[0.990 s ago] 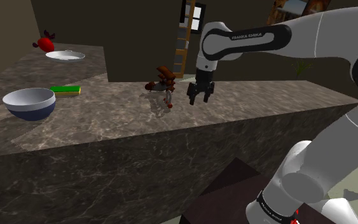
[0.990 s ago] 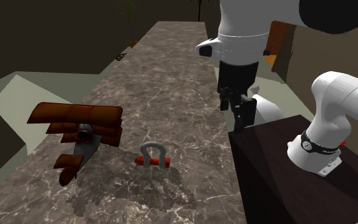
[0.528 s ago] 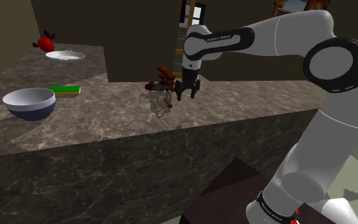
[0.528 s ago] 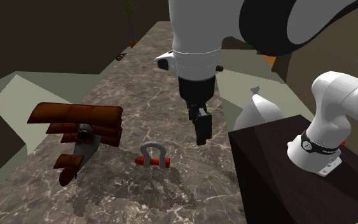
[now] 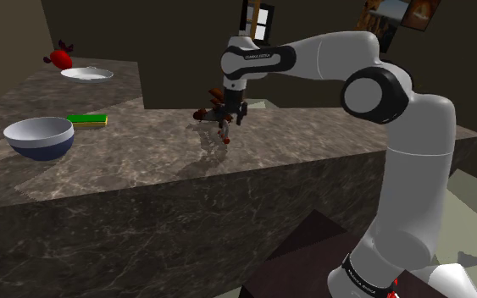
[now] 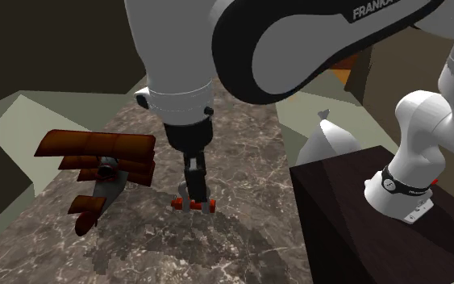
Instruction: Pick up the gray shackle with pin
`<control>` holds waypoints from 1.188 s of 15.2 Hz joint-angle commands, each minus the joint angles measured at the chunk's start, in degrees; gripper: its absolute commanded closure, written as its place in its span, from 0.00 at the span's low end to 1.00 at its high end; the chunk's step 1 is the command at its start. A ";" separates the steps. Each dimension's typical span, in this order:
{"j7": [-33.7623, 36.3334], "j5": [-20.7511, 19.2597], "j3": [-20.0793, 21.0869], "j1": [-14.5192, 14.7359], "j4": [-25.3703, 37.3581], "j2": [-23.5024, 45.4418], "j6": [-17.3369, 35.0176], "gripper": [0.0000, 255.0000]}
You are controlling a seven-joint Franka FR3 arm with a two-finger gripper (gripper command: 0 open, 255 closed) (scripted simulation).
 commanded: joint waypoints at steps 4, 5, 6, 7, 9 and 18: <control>-0.26 0.28 0.08 -0.73 16.69 12.08 -3.99 0.00; -0.27 0.28 0.09 -0.71 15.90 12.07 -3.21 0.00; -0.29 0.29 0.09 -0.69 15.11 12.06 -2.43 0.00; -0.31 0.30 0.10 -0.67 14.39 12.09 -1.68 0.00; -0.35 0.32 0.11 -0.64 13.05 12.21 -0.22 0.00; -0.43 0.35 0.12 -0.64 11.38 12.44 1.68 1.00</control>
